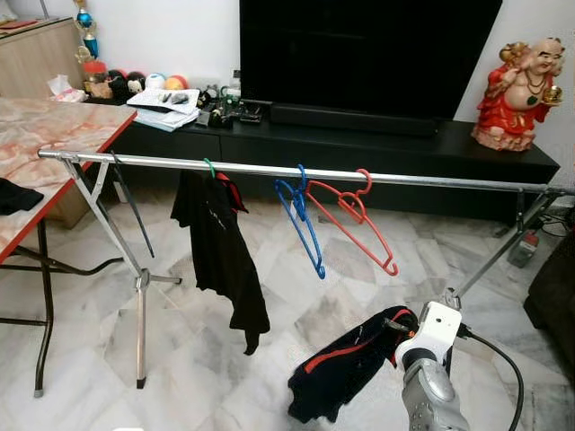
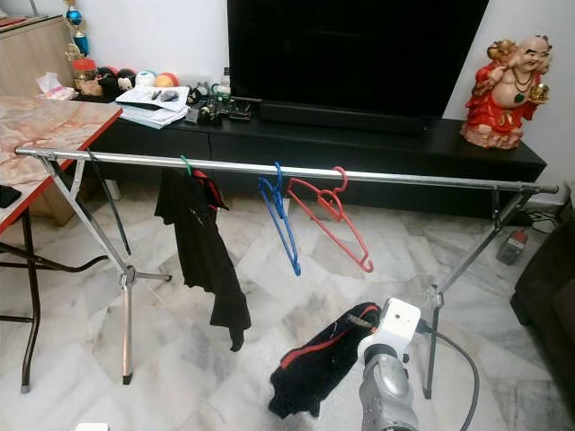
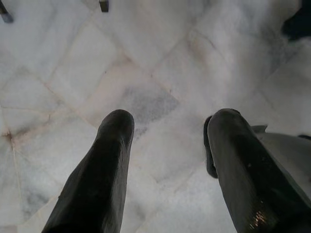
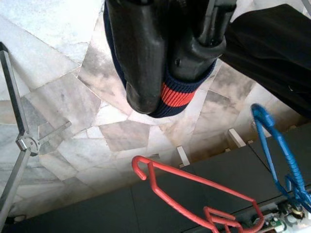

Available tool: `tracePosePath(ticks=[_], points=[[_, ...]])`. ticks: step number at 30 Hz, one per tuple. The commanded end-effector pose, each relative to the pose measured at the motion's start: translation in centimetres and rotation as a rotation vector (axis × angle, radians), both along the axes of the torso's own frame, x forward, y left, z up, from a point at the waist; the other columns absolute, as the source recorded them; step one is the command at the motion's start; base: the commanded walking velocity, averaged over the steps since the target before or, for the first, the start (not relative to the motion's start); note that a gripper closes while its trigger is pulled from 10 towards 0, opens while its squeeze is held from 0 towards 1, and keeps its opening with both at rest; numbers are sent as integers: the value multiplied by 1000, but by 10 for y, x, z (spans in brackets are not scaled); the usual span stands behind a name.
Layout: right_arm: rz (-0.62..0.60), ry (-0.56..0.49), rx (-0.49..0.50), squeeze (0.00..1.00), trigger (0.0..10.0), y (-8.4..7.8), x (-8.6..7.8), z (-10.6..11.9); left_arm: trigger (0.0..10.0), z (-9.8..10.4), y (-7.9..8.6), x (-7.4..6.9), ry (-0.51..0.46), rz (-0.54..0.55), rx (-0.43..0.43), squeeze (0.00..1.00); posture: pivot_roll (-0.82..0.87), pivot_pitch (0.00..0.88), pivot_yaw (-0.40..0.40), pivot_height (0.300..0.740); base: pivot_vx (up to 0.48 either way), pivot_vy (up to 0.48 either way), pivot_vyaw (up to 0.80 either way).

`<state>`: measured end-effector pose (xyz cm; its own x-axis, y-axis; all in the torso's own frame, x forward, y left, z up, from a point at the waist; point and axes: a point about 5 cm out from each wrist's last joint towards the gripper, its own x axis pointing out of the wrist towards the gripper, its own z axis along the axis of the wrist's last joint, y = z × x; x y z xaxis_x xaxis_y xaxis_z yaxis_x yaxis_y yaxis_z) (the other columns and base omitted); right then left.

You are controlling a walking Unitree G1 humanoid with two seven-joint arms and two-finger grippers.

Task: Hang hanger

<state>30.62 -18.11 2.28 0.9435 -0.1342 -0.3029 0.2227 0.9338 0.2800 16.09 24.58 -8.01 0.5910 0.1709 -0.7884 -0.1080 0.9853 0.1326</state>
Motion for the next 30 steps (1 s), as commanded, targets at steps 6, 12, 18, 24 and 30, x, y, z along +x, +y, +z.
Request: tracePosePath(ticks=[6,12,18,24,30], points=[[-37,24,-4,0,10000,-12,-5,-6,10000,3,-1,1,-99,73,-5,0,101,0,-47,740,0,0,0],[-49,85,-8,0,10000,-17,-16,-18,10000,18,0,18,-274,61,22,0,109,0,-49,740,0,0,0],[-43,110,-7,0,10000,-15,-21,-24,10000,101,-8,100,-731,-86,61,0,105,0,-46,740,0,0,0],[-43,126,-5,0,10000,-16,-25,-29,10000,115,-16,99,-819,-140,73,0,101,0,-45,740,0,0,0],[-46,140,-7,0,10000,-18,-30,-33,10000,131,-29,93,-862,-177,30,0,103,0,-42,740,0,0,0]])
